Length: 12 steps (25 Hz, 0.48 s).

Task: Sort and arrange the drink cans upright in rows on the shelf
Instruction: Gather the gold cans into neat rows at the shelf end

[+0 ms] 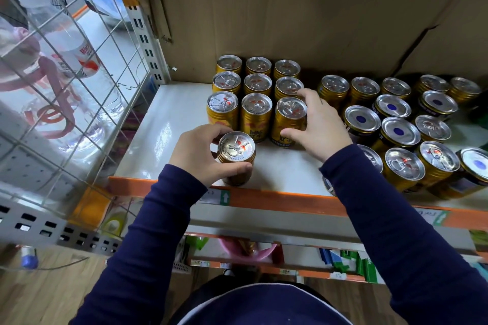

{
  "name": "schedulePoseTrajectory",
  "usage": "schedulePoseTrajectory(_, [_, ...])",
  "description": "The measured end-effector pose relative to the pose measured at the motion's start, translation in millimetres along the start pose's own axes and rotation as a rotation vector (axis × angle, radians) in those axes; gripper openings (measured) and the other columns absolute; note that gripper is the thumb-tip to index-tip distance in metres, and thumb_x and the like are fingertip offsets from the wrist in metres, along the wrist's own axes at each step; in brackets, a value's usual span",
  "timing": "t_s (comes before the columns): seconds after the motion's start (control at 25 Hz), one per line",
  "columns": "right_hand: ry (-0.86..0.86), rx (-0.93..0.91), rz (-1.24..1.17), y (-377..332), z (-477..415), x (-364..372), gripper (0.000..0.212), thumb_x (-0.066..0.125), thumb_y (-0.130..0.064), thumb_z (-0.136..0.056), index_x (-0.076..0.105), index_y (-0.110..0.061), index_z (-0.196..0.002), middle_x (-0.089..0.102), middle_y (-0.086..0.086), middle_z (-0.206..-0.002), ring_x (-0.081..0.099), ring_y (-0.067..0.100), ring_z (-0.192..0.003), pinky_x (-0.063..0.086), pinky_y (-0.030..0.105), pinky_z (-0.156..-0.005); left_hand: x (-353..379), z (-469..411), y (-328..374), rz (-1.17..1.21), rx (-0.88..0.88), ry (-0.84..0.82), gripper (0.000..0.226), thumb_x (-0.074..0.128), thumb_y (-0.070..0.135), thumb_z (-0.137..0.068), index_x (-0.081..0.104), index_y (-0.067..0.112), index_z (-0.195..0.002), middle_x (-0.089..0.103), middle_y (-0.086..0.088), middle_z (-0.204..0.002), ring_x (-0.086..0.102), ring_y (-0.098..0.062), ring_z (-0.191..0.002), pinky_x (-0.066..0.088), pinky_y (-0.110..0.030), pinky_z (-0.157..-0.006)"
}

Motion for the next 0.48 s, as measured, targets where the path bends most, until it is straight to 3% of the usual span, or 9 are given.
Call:
schedulePoseTrajectory(0.2, [0.201,-0.099,0.038,-3,22,-19,0.048,0.064,-0.026,-0.083,0.052,-0.016,-0.128,0.06,0.004,-0.122,0.054,0.022,-0.113,0.045,0.035,-0.093,-25,-14,-19,0.002,-0.102,0.089,0.053,0.088,0.042,-0.051,0.065,0.021,-0.094,0.063,0.008,-0.085,0.059,-0.009,-0.08,0.049,-0.018,-0.068])
schedulePoseTrajectory(0.32, [0.245,-0.097,0.026,-1,31,-27,0.031,0.062,-0.026,-0.084,0.062,-0.017,-0.114,0.065,0.001,-0.11,0.057,0.019,-0.103,0.047,0.033,-0.087,-27,-21,-30,-0.095,-0.178,0.116,0.057,0.085,0.051,-0.05,0.06,0.016,-0.087,0.063,0.002,-0.083,0.058,-0.015,-0.078,0.049,-0.028,-0.069])
schedulePoseTrajectory(0.48, [0.223,-0.08,-0.007,1,40,-26,0.025,0.063,-0.023,-0.084,0.065,-0.016,-0.108,0.066,0.002,-0.105,0.058,0.019,-0.098,0.045,0.03,-0.082,-21,-23,-34,-0.155,-0.216,0.07,0.066,0.078,0.065,-0.047,0.053,0.016,-0.086,0.059,-0.001,-0.086,0.055,-0.017,-0.079,0.046,-0.03,-0.064])
Point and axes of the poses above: each hand's wrist, its own z-axis away from the middle knuckle, its own x-axis out of the palm, y = z × x, the point moved 8 cm from there along -z, towards the middle knuckle
